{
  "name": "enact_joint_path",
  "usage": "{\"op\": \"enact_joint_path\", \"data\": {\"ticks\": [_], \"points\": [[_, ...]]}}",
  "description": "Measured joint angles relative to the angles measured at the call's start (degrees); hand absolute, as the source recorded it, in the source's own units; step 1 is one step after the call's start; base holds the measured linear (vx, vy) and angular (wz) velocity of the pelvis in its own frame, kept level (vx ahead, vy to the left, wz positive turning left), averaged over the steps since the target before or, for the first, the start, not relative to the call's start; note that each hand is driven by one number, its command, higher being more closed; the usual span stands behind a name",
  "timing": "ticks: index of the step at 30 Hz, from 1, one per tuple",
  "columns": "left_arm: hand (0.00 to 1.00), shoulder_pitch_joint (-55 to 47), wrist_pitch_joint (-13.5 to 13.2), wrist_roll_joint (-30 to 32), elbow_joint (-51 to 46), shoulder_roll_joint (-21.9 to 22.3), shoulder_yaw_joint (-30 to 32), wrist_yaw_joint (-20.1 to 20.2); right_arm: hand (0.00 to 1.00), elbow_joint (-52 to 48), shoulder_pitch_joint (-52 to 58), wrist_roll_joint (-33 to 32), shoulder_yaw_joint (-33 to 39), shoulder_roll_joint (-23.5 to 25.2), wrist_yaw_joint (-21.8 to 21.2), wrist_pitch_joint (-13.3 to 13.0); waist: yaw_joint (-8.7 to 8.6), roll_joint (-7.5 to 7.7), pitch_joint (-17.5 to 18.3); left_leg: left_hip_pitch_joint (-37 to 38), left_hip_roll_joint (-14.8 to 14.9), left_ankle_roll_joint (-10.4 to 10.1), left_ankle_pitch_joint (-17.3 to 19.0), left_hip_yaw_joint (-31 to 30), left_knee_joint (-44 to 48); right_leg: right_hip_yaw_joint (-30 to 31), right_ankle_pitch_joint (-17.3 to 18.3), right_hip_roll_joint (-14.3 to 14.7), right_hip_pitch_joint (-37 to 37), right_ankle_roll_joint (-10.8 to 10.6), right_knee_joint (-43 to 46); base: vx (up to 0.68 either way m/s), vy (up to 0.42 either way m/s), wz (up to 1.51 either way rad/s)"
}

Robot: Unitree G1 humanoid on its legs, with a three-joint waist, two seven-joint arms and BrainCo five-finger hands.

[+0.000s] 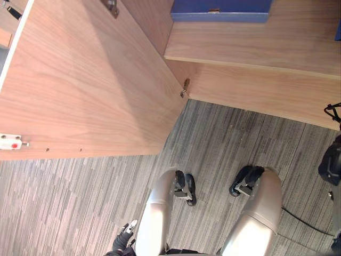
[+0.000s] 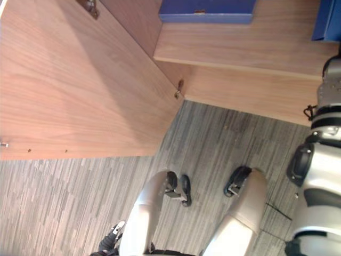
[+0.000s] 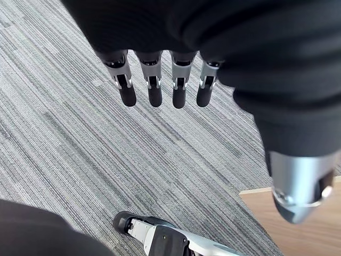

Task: Walk over to the cabinet, pick up the folder, carry it to the office cabinet, place the folder inside the office cabinet, then close the office cabinet door

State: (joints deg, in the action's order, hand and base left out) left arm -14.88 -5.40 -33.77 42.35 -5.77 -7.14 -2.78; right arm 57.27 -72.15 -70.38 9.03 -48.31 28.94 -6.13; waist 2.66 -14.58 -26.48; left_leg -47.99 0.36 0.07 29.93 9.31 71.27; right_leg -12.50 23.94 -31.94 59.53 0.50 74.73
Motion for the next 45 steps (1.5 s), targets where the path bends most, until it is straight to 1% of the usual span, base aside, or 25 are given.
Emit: {"op": "enact_joint_path", "data": {"ticks": [6,10,15,18,20,24,27,28,29,30,31,32,33,34,35,36,37,38,40,42,45], "points": [[0.0,0.0,0.2,0.0,0.4,1.0,1.9,0.0,0.0,-2.6,-0.6,1.9,-0.6,-0.1,-2.3,-0.1,-0.02,0.02,0.0,-0.1,0.1,-0.2,0.4,-0.4,1.2,0.0,0.5,-0.2,-0.1,0.2,1.1,0.04,-0.059,0.01],[0.0,0.3,0.2,0.0,1.1,1.7,3.5,0.0,0.0,-4.3,-0.6,2.0,1.0,0.1,-3.9,-0.5,-0.03,0.06,0.0,0.0,0.2,-0.1,0.7,-0.5,1.9,-0.1,0.7,-0.2,-0.5,0.1,1.4,0.03,-0.044,0.0],[0.0,2.3,0.3,0.0,3.9,2.5,5.5,0.0,0.0,-4.8,-0.6,4.2,2.6,0.1,-4.3,-0.7,-0.06,0.22,-0.2,0.1,0.2,-0.1,0.7,-0.7,2.0,-0.3,0.7,-0.2,-0.9,0.1,1.4,0.04,-0.045,0.01],[0.0,2.9,0.3,0.1,4.5,3.3,7.4,0.0,0.0,-4.8,-0.6,5.5,3.2,0.1,-5.1,-0.3,-0.28,0.32,-0.2,0.3,0.3,-0.1,0.7,-0.9,2.0,-0.6,0.6,-0.2,-1.2,0.1,1.2,0.05,-0.052,0.0],[0.0,3.0,0.3,0.2,4.6,3.4,7.7,0.1,0.0,-4.8,-0.6,8.2,3.2,0.1,-5.8,0.7,-0.46,0.38,-0.3,0.6,0.4,-0.1,0.7,-1.1,2.0,-0.9,0.6,0.0,-1.8,0.1,1.0,0.04,-0.047,-0.01],[0.0,3.6,0.4,0.6,5.6,4.1,9.5,0.7,0.0,-3.7,-0.6,14.7,1.6,0.1,-8.6,4.3,-0.56,0.64,-0.4,3.0,0.9,-0.1,0.7,-1.1,0.8,-1.6,0.5,0.7,-4.5,-0.1,-0.4,0.04,-0.051,-0.07],[0.0,4.5,0.5,2.6,6.8,4.4,11.3,1.3,0.0,-0.4,-0.6,23.2,-1.9,0.0,-12.2,8.8,-0.88,1.21,-0.5,5.0,1.1,-0.2,0.7,-0.9,-0.5,-1.7,0.4,1.3,-6.2,-0.3,-1.5,0.05,-0.044,-0.1],[0.0,4.7,0.5,2.9,7.2,4.4,11.7,1.7,0.0,1.4,-0.6,27.9,-3.5,0.0,-13.9,11.0,-1.01,1.33,-0.5,5.6,1.3,-0.2,0.7,-0.9,-0.9,-1.9,0.3,1.5,-6.8,-0.3,-1.8,0.06,-0.038,-0.08],[0.0,4.7,0.5,3.1,7.2,4.4,12.0,1.9,0.0,2.4,-0.6,30.1,-4.5,0.0,-14.7,12.1,-1.05,1.6,-0.4,5.8,1.3,-0.3,0.7,-0.8,-1.1,-1.9,0.3,1.6,-6.9,-0.3,-2.0,0.05,-0.031,-0.09],[0.0,4.8,0.5,3.6,7.2,4.4,12.7,2.3,0.0,4.1,-0.5,33.9,-5.7,0.0,-16.2,13.7,-1.05,2.03,-0.2,6.1,1.5,-0.3,0.7,-0.7,-1.3,-1.9,0.1,1.8,-7.1,-0.1,-2.2,0.07,-0.04,-0.07],[0.0,4.8,0.6,4.3,7.2,4.3,13.3,2.7,0.0,5.9,-0.5,39.1,-7.1,0.0,-18.2,15.5,-1.19,2.52,-0.2,6.3,1.6,-0.3,0.7,-0.7,-1.5,-2.1,0.0,2.0,-7.4,0.2,-2.3,0.07,-0.043,-0.06],[0.0,4.8,0.6,4.6,7.2,4.3,14.1,3.3,0.0,6.9,-0.2,43.0,-8.0,0.0,-19.8,16.6,-1.23,2.88,0.0,6.7,1.7,-0.4,0.6,-0.8,-1.8,-2.4,-0.1,2.0,-7.8,0.4,-2.5,0.09,-0.056,-0.03],[0.0,4.8,0.7,4.7,7.2,4.3,14.3,3.6,0.0,7.3,-0.2,45.9,-8.3,0.1,-20.7,17.1,-1.27,3.08,-0.1,6.9,1.8,-0.4,0.6,-0.8,-2.0,-2.6,-0.1,2.0,-8.2,0.4,-2.6,0.08,-0.057,0.0],[0.0,4.8,0.9,5.1,7.2,4.3,14.8,4.2,0.0,7.9,0.1,50.9,-8.6,0.1,-22.1,17.8,-1.31,3.31,0.0,7.5,1.9,-0.5,0.6,-1.2,-2.3,-3.3,-0.1,2.1,-9.1,0.4,-3.1,0.08,-0.059,0.0],[0.0,4.8,1.1,5.2,7.2,4.1,15.3,4.7,0.0,8.0,0.9,54.3,-8.7,0.2,-23.1,18.0,-1.2,3.99,0.2,8.3,1.9,-0.8,0.4,-1.1,-3.0,-3.4,-0.2,2.2,-9.8,0.4,-3.6,0.07,-0.048,0.0],[0.0,4.8,1.2,5.3,7.2,4.0,15.3,4.9,0.0,8.0,1.3,56.1,-8.8,0.3,-23.7,18.0,-1.18,4.16,0.3,8.7,1.9,-0.8,0.4,-1.2,-3.2,-3.5,-0.2,2.3,-10.3,0.3,-3.8,0.07,-0.046,-0.02],[0.0,4.8,1.5,5.6,7.2,3.7,15.4,5.2,0.0,8.0,2.3,58.9,-8.9,0.5,-24.5,18.0,-1.06,4.67,0.7,9.3,2.0,-0.9,0.4,-1.3,-3.7,-3.9,-0.2,2.4,-11.0,0.2,-4.3,0.06,-0.039,-0.03],[0.0,4.7,1.6,6.3,7.2,3.3,15.4,5.7,0.0,8.0,3.4,60.8,-8.9,1.2,-25.3,18.0,-1.01,5.3,1.6,9.3,2.0,-1.1,0.2,-1.2,-4.1,-4.0,-0.3,2.6,-11.0,0.1,-4.8,0.06,-0.035,-0.04],[0.0,4.8,1.7,6.8,7.3,3.0,15.4,6.2,0.0,8.0,4.3,63.0,-8.9,1.7,-26.5,18.0,-1.03,5.74,2.0,9.5,2.3,-1.1,0.1,-1.3,-4.5,-4.3,-0.5,3.0,-11.4,-0.1,-5.5,0.05,-0.026,-0.06],[0.0,4.8,1.8,6.8,7.3,2.9,15.4,6.7,0.0,8.0,5.2,65.4,-8.9,1.9,-27.5,18.0,-0.93,5.75,2.0,10.1,2.4,-1.1,0.1,-1.2,-5.1,-4.5,-0.7,3.3,-12.1,-0.3,-6.1,0.05,-0.023,-0.06],[0.0,4.9,1.9,7.0,7.6,2.9,15.4,6.8,0.0,7.4,6.1,71.1,-9.0,2.5,-28.1,17.9,-0.8,5.76,2.1,11.0,2.5,-1.1,0.1,-1.0,-5.8,-4.6,-0.8,3.6,-12.8,-0.4,-6.8,0.06,-0.022,-0.05]]}}
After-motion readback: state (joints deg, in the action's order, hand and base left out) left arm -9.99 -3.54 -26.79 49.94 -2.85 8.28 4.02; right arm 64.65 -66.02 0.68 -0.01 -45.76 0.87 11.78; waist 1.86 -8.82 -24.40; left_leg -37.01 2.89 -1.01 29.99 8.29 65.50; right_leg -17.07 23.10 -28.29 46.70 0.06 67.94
